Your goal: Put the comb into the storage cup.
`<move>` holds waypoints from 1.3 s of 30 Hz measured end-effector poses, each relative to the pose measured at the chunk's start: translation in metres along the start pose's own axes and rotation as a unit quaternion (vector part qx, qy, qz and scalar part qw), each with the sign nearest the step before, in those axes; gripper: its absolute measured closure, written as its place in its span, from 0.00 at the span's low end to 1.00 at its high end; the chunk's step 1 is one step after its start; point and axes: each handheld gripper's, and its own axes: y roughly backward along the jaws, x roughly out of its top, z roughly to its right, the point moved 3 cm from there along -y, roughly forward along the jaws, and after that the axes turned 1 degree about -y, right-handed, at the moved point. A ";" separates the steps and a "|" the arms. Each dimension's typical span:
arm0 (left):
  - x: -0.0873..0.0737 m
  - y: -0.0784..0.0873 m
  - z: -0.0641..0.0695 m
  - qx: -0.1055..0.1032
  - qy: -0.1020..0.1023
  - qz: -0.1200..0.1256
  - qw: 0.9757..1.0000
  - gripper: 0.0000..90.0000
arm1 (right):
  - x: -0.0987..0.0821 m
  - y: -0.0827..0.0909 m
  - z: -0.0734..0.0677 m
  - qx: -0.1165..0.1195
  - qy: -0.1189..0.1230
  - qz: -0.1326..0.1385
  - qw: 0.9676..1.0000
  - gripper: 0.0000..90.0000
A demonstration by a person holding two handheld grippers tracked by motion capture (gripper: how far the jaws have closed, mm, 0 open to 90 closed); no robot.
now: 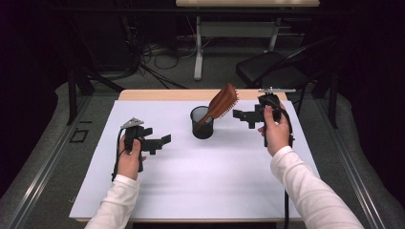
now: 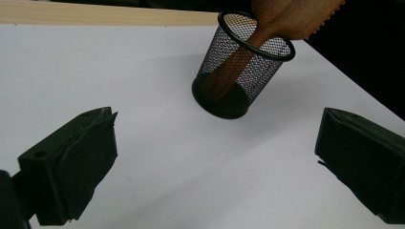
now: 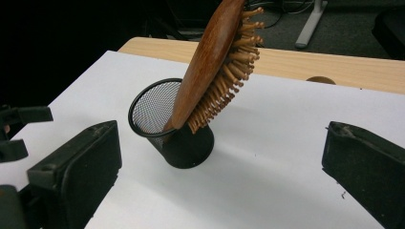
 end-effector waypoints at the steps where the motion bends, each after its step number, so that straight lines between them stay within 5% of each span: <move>1: 0.001 0.001 0.001 -0.002 -0.001 0.001 1.000 0.01 | -0.003 0.002 0.000 0.003 0.005 0.002 1.000 0.00; 23: 0.023 0.027 0.013 -0.018 -0.037 -0.011 0.999 0.01 | -0.073 0.037 0.003 0.024 0.037 0.001 0.999 0.00; 28: 0.017 0.035 0.018 -0.025 -0.056 -0.027 0.998 0.01 | -0.088 0.039 0.002 0.029 0.032 0.001 0.999 0.00; 39: -0.014 0.042 0.007 -0.021 -0.057 -0.039 0.997 0.02 | -0.128 0.038 -0.002 0.009 0.061 -0.010 0.998 0.00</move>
